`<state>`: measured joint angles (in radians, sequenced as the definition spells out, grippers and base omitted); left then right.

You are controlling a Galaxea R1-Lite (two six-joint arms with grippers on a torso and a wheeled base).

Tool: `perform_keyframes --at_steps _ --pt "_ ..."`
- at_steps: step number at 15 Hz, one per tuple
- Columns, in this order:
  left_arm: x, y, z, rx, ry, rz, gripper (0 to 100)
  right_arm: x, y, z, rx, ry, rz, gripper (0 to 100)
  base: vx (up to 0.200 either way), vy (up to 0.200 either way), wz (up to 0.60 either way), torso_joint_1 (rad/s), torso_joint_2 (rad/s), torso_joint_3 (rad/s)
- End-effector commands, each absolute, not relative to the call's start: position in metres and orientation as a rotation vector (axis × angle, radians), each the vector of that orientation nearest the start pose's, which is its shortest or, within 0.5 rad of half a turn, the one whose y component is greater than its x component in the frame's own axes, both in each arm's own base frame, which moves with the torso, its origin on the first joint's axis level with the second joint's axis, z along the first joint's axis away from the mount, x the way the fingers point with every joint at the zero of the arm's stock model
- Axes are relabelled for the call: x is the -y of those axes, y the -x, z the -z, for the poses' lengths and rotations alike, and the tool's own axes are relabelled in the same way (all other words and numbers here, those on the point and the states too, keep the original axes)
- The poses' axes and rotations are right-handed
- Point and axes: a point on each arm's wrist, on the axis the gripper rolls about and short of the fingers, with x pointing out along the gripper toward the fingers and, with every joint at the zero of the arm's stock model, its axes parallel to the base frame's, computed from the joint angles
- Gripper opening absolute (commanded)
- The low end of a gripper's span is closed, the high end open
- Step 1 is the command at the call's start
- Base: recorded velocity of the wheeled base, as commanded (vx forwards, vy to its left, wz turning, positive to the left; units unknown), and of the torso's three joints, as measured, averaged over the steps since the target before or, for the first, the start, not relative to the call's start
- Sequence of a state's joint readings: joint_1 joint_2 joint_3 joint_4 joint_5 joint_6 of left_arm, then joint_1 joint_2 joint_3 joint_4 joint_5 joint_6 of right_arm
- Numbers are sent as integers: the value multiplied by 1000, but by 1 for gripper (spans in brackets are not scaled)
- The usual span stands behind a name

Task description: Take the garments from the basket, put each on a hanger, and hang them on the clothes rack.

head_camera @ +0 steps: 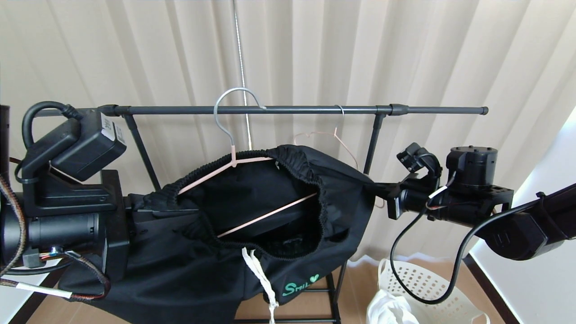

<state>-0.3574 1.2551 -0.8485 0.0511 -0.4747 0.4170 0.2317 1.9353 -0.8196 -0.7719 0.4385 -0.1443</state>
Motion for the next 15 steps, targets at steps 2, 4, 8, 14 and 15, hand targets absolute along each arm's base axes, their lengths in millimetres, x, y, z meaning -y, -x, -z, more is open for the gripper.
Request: perform_keyframes --at_steps 2,4,8,14,15 --pt "75 -175 -242 -303 -340 892 0 -93 -322 -120 -295 128 -721 0 0 0 0 0 0 0" --pt "76 -177 -241 -317 -329 889 0 -91 -311 -119 -257 176 -776 100 0 0 0 0 0 0" --pt "76 -179 -240 -329 -309 880 0 -83 -283 -135 -155 237 -940 100 0 0 0 0 0 0" --pt "74 -182 -240 -357 -255 854 0 -100 -262 -159 -90 245 -949 100 0 0 0 0 0 0" --pt "73 -183 -240 -363 -242 844 0 -103 -261 -162 -92 232 -932 100 0 0 0 0 0 0"
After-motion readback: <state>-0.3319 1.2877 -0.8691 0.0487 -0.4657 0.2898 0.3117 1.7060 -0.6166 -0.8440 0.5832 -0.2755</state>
